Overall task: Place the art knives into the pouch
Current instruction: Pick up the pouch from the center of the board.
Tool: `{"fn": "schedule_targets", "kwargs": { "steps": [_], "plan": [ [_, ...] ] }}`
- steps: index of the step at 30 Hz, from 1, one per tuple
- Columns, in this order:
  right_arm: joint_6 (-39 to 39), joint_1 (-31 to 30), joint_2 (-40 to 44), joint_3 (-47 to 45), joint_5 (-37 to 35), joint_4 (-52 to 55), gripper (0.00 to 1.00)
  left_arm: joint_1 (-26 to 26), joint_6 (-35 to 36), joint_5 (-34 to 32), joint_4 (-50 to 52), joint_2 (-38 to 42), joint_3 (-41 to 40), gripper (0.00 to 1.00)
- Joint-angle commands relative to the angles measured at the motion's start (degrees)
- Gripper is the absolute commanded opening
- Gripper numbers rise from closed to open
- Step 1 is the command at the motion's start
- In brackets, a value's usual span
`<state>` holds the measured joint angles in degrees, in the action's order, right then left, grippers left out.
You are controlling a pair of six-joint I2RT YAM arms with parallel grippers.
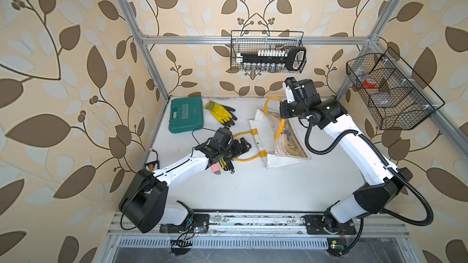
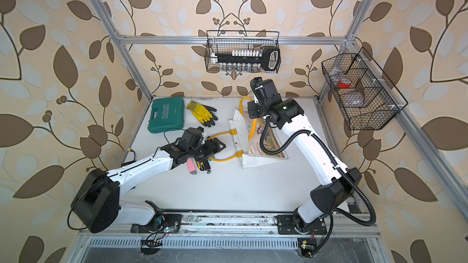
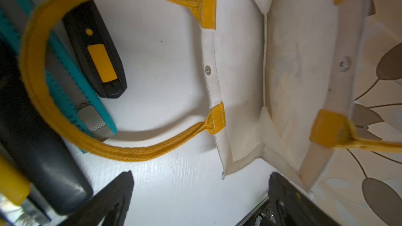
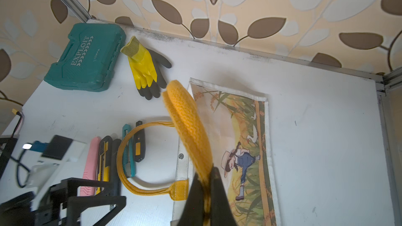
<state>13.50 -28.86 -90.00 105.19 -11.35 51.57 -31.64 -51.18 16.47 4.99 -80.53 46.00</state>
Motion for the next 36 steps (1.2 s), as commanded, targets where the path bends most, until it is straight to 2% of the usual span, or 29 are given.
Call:
{"fn": "schedule_targets", "kwargs": {
  "steps": [1, 13, 17, 21, 33, 36],
  "plan": [
    [-1.3, -0.2, -0.3, 6.9, -2.2, 2.8, 0.0, -1.0, -2.8, -0.9, -5.6, -1.6, 1.5, 0.99],
    [-1.2, -0.3, 1.7, 12.9, 0.3, 6.3, 0.0, -3.3, -3.3, -4.0, -7.3, -7.2, 9.0, 0.99],
    [-0.7, -0.4, 3.1, 11.7, 1.4, 6.1, 0.0, -3.4, -3.6, -5.6, -7.6, -6.0, 8.6, 0.99],
    [-0.9, -0.4, 4.4, 10.1, 0.7, 5.1, 0.0, -3.5, -3.9, -4.5, -7.7, -5.3, 8.8, 0.99],
    [-1.7, -0.3, 3.5, 9.8, 0.3, 4.9, 0.0, -3.8, -1.8, -8.5, -1.6, 3.3, 9.0, 0.99],
    [-1.0, -0.4, 4.2, 8.9, 1.5, 3.7, 0.0, -3.8, -1.9, -7.6, -1.8, 1.8, 10.1, 0.99]
  ]
}}
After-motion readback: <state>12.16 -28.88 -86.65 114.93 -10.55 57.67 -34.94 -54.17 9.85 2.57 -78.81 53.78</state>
